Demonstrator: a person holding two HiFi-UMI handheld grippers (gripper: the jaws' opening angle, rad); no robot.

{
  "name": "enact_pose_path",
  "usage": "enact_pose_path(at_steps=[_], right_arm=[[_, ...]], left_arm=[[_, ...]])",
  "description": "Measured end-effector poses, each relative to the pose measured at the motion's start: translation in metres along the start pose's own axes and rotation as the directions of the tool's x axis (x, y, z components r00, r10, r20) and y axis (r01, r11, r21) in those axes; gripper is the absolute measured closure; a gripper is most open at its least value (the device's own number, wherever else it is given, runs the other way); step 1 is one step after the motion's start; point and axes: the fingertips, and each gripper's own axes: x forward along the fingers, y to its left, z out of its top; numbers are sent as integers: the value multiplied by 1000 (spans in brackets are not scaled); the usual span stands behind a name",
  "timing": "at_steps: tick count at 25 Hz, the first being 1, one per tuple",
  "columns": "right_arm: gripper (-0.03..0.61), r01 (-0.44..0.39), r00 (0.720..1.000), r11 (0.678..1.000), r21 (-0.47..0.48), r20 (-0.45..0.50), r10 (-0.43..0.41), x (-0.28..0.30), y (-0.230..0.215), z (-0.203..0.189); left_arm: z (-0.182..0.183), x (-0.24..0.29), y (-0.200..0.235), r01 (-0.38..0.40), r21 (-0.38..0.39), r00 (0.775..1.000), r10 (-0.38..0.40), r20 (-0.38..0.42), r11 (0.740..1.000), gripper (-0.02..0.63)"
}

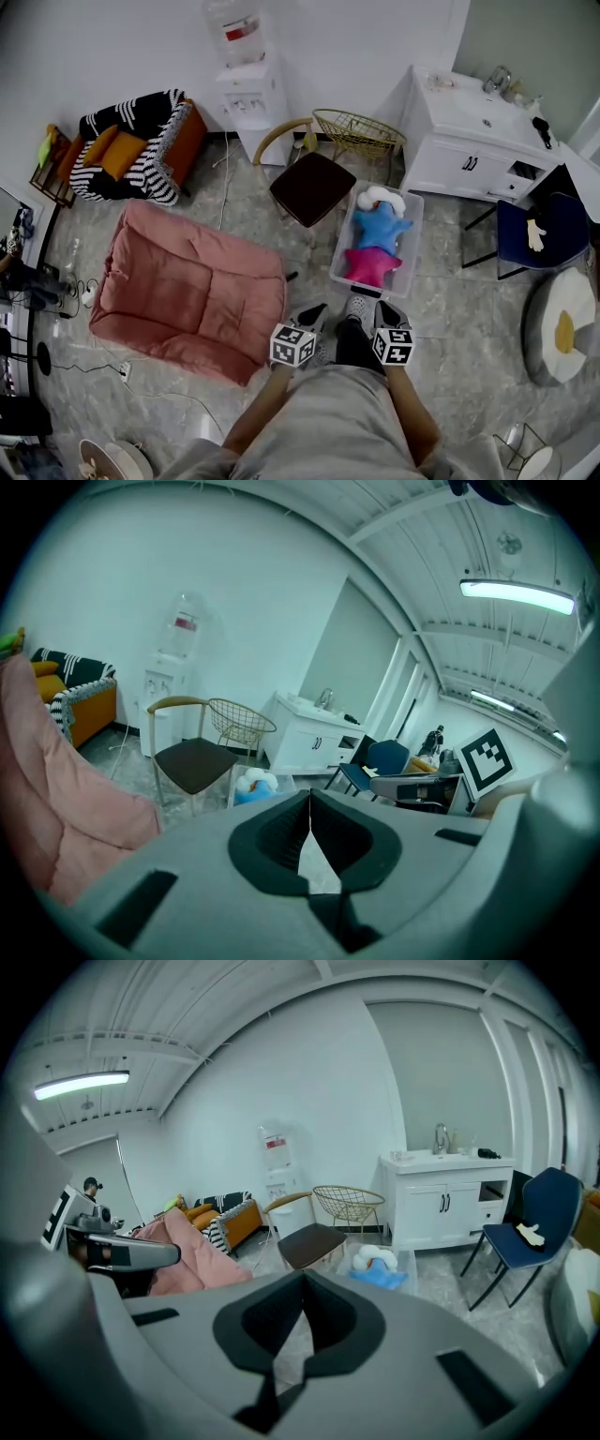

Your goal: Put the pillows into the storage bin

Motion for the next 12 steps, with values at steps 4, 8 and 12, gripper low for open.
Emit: enact_pose_path(at_steps=[4, 8, 12], right_arm=[[581, -6, 1000, 1000, -3, 6, 6, 3, 1, 3], [581, -12, 1000, 1000, -9, 4, 12, 2, 3, 2], [581, -6, 1000, 1000, -5, 1, 6, 1, 0, 1]], left_arm=[[0, -2, 4, -12, -5, 1000, 12, 10, 1000, 603], [3, -4, 5, -17, -9, 999, 17, 27, 1000, 603], [5, -4, 3, -12, -5, 999, 12, 41, 1000, 603]])
